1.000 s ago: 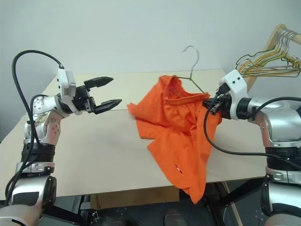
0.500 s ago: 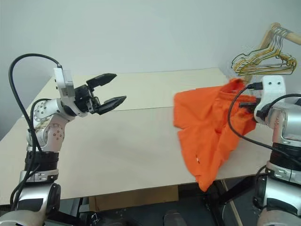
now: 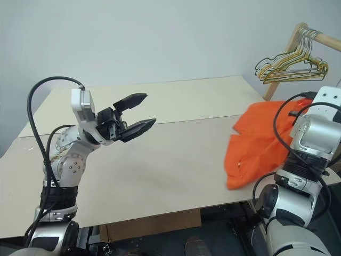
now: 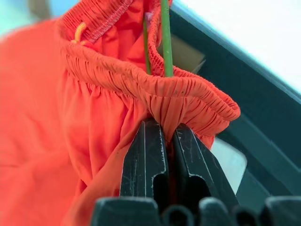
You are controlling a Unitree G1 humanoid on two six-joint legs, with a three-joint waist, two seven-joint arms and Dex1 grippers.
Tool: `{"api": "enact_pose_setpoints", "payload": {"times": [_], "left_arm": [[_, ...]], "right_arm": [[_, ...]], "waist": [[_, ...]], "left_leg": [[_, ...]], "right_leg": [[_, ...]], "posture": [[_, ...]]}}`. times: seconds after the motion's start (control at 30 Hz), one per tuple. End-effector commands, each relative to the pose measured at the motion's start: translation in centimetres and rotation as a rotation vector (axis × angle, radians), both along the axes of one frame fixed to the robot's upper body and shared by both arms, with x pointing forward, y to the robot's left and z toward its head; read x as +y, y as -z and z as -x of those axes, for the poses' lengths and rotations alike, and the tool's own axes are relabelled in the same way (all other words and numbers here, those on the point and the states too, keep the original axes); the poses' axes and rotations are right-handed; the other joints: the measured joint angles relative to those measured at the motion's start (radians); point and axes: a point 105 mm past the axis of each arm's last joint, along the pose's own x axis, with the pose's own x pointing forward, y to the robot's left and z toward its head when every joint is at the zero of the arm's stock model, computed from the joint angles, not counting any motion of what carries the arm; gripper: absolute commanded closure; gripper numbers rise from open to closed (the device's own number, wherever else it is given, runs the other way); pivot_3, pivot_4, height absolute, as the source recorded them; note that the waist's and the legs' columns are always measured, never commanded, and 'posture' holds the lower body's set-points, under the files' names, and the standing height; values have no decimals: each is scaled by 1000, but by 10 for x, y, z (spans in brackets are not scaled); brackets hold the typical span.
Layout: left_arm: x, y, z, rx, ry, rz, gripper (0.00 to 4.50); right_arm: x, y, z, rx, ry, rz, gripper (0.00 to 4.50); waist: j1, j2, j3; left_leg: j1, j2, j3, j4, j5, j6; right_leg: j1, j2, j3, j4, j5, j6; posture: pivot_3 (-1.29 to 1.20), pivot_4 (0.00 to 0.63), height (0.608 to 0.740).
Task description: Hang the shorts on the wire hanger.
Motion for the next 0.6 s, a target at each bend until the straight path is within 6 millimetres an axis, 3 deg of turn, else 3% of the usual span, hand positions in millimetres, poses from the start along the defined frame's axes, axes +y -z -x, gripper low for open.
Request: {"api": "enact_pose_setpoints", "payload": {"times": [0.03,0.6], "left_arm": [[-9,-5,6,-37,2,-9,30],[-11,-9,5,-41,9,21,30]], "right_arm": [[-12,-36,6,-137,105,85,4500],[-79,-35,11,-251,250,-24,4500]], "waist": [[-3,0,0],[-17,5,0]], "left_leg": [[0,0,0,0,0,0],[6,-1,3,-9,0,0]], "right_leg": [[0,0,0,0,0,0],[4,0,3,-5,0,0]], "posture": [[-173,0,740],[-176,0,740]]}}
